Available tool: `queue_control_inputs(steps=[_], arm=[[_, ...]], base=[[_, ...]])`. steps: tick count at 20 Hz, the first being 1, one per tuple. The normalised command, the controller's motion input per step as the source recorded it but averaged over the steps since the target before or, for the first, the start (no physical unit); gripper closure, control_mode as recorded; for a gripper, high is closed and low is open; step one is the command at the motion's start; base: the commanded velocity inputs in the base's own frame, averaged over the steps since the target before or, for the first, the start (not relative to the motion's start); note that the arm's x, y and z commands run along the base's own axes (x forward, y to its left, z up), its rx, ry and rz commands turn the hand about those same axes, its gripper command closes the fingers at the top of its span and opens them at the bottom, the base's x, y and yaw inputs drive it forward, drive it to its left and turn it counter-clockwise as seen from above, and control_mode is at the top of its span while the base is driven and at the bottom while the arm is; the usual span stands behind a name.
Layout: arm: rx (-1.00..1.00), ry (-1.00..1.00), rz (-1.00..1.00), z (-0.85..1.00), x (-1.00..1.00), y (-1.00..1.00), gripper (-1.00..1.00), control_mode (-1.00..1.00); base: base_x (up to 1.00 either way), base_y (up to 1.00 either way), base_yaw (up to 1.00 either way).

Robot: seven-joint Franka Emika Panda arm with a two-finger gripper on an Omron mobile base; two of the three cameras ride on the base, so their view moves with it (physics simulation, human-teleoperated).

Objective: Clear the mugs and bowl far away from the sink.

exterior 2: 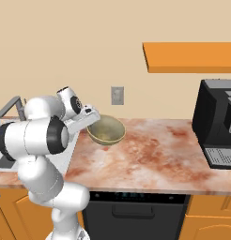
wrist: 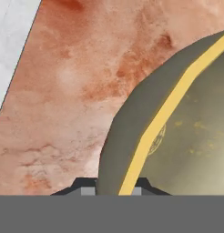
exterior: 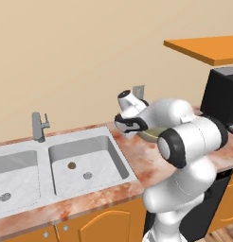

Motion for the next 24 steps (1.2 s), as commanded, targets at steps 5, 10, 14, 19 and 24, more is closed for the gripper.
queue_control_inputs(steps=[5, 10, 14, 19, 24], arm=[[-0.23, 0.19, 0.72, 0.30, -0.41, 0.00, 1.00, -1.00], [-0.15, 0.22, 0.64, 0.41, -0.53, -0.01, 1.00, -1.00], [0.06, 0.13, 0.20, 0.41, -0.25, -0.04, 1.00, -1.00], [0.14, 0.00, 0.00, 0.04, -0.02, -0.19, 1.00, -1.00], [0.00, -0.01, 0.00, 0.00, -0.01, 0.00, 1.00, -1.00]], base=[[0.00, 0.00, 0.00], [0.00, 0.00, 0.00], [0.00, 0.00, 0.00], [0.00, 0.00, 0.00], [0.00, 0.00, 0.00]])
